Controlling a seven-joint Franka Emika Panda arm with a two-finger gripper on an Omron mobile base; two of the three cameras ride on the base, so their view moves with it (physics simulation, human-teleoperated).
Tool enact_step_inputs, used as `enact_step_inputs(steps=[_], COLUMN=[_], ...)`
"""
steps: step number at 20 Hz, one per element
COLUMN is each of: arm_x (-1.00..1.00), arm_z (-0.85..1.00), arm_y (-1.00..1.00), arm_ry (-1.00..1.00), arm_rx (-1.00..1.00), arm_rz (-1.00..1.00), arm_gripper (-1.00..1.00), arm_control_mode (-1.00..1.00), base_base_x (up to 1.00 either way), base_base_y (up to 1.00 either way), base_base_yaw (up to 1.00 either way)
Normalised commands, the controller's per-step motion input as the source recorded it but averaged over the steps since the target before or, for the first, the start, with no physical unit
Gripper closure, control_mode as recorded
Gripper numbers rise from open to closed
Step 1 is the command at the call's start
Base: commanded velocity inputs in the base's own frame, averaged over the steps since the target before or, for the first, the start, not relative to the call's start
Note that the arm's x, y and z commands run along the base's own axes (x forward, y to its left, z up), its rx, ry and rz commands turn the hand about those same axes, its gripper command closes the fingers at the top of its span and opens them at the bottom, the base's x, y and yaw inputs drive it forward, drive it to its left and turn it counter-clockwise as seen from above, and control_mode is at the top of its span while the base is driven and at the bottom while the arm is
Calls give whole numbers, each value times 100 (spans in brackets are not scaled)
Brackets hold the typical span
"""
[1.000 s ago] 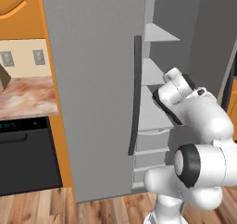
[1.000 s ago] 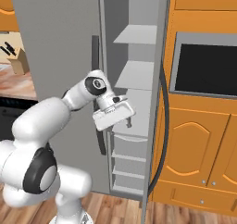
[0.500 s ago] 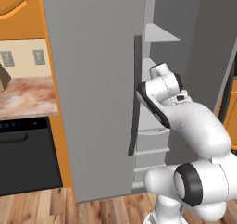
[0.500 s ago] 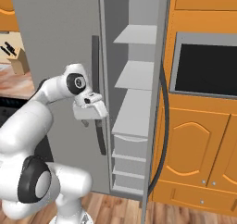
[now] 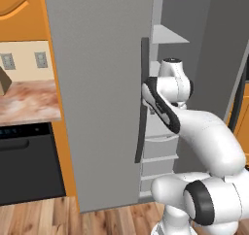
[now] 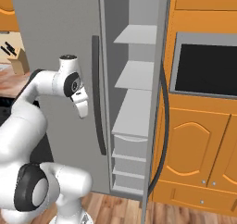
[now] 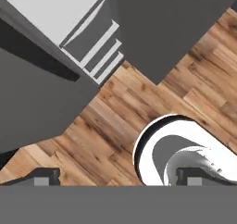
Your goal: Retrieve a lemon from the fridge and place it on the cutting board with the fish.
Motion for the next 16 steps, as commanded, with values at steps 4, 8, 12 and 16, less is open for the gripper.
enact_step_inputs(steps=[4,8,12,16], arm_x=[9,27,24,9], arm_z=[45,30,19,-1], arm_y=[24,-15,-15,-18], arm_ry=[-23,0,5,-8], arm_rx=[-34,-29,-13,12], arm_rz=[16,49,45,2], arm_gripper=[-100,-100,-100,-100], arm_control_mode=[-100,-100,-100,-100], base_base_x=[0,0,0,0], base_base_y=[0,0,0,0], base_base_yaw=[0,0,0,0])
